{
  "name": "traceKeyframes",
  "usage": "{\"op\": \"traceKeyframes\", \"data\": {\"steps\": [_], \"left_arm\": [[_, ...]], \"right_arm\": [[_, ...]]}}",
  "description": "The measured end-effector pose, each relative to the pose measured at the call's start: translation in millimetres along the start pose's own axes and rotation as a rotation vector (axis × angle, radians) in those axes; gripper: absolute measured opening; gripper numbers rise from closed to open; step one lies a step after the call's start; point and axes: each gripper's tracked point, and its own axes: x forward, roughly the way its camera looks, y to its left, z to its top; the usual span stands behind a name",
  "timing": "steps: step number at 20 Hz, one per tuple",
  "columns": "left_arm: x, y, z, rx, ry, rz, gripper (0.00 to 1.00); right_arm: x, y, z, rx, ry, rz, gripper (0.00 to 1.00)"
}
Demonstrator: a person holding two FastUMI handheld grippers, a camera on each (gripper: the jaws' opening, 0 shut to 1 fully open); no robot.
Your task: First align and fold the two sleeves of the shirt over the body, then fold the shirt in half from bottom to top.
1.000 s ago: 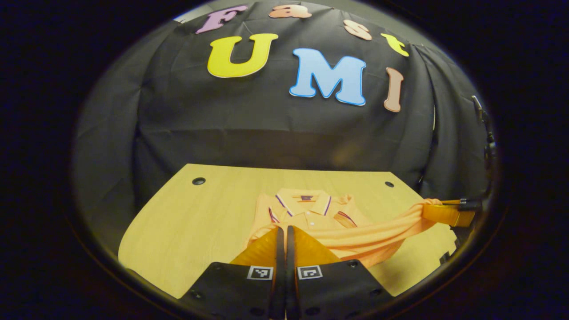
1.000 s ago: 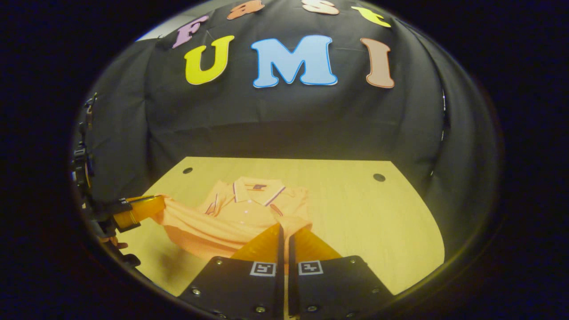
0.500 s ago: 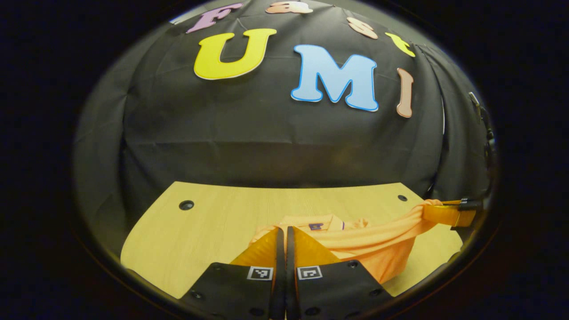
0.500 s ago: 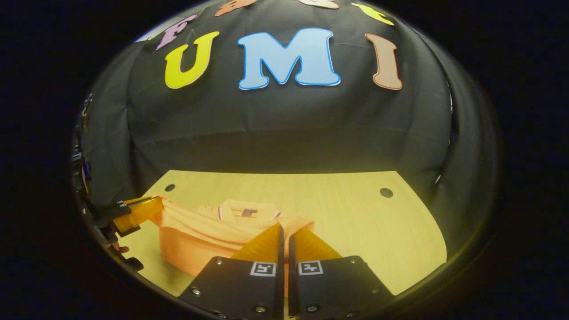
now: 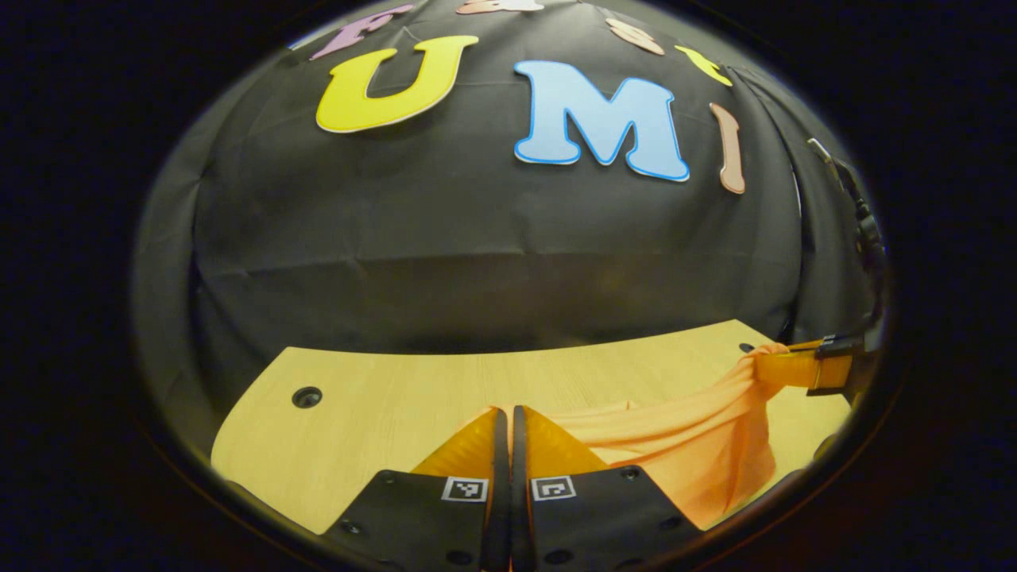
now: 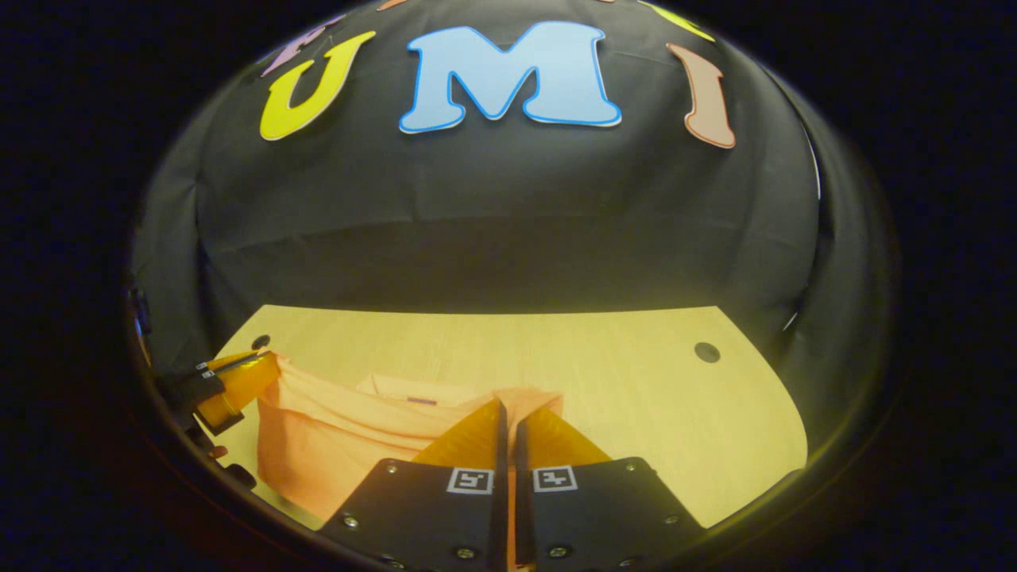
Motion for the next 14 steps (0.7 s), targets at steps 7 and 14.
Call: {"op": "traceKeyframes", "data": {"steps": [7, 14], "left_arm": [[40.7, 12.0, -33.4, 0.007, 0.023, 0.004, 0.07], [47.9, 15.2, -49.8, 0.036, 0.073, 0.023, 0.10]], "right_arm": [[53.3, 0.2, -26.0, 0.003, 0.060, -0.041, 0.04], [59.4, 4.1, -40.6, -0.014, 0.099, -0.056, 0.08]]}}
